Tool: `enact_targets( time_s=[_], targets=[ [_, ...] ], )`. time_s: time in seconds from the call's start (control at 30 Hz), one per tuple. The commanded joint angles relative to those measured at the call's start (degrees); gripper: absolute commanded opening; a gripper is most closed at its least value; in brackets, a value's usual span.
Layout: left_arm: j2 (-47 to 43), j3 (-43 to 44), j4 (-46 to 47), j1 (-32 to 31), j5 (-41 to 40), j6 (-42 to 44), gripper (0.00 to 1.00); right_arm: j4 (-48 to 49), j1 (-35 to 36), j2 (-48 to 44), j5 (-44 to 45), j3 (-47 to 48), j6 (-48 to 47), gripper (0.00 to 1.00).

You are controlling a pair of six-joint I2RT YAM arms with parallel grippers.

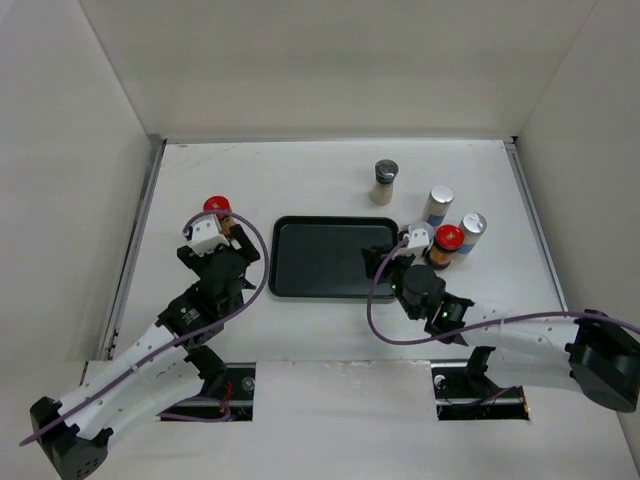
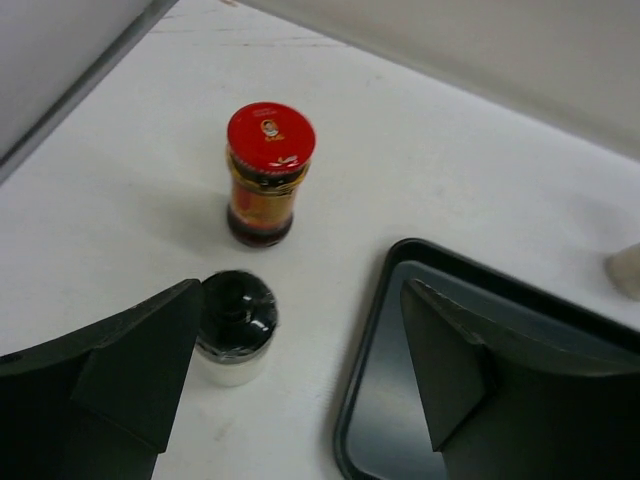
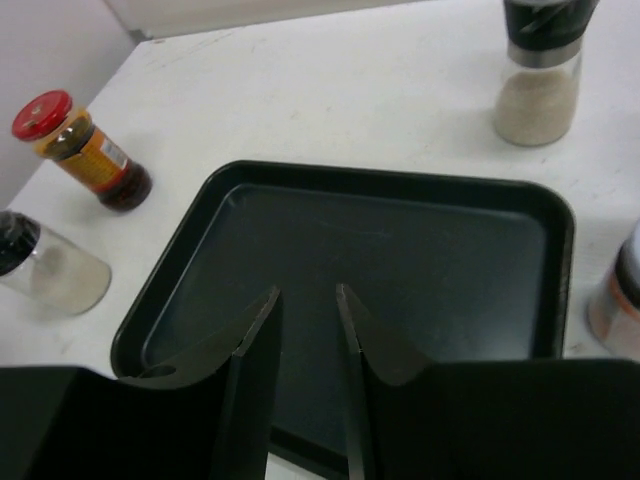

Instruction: Organize the condiment bottles

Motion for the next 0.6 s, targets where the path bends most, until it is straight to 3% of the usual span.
enact_targets(
  time_s=[0.0, 0.03, 0.1, 0.17, 0.27, 0.47, 0.57],
  targets=[
    [2.30, -0.45, -1.92, -0.56, -1.60, 0.72, 0.75, 2.67, 0.44, 1.15, -3.36, 1.04, 1.13, 0.36],
    [3.36, -0.45, -2.19, -0.65, -0.37, 0.54, 0.76, 2.58, 0.44, 1.33, -3.36, 1.13, 1.22, 0.44],
    [5.64, -0.36, -2.37, -0.31, 1.83, -0.33, 0.83, 3.01, 0.44, 1.33, -3.36, 0.95, 1.13, 0.69],
    [8.28, -0.10, -2.98, 1.53, 2.02, -2.09, 0.89, 3.19, 0.27, 1.33, -3.36, 0.78, 1.22, 0.85],
    [11.01, -0.01, -4.04, 3.03, 1.23, -6.39, 0.89, 2.93, 0.18, 1.42, -3.36, 0.78, 1.22, 0.91],
    [12.07, -1.50, -3.60, 3.65, -2.81, -10.62, 0.88, 2.58, -0.09, 2.47, -3.71, 1.13, 1.22, 0.93],
    [13.12, -2.56, -3.51, 7.07, -1.07, -11.67, 0.88, 3.10, -0.08, 2.74, -3.89, 1.13, 1.30, 0.93]
  ],
)
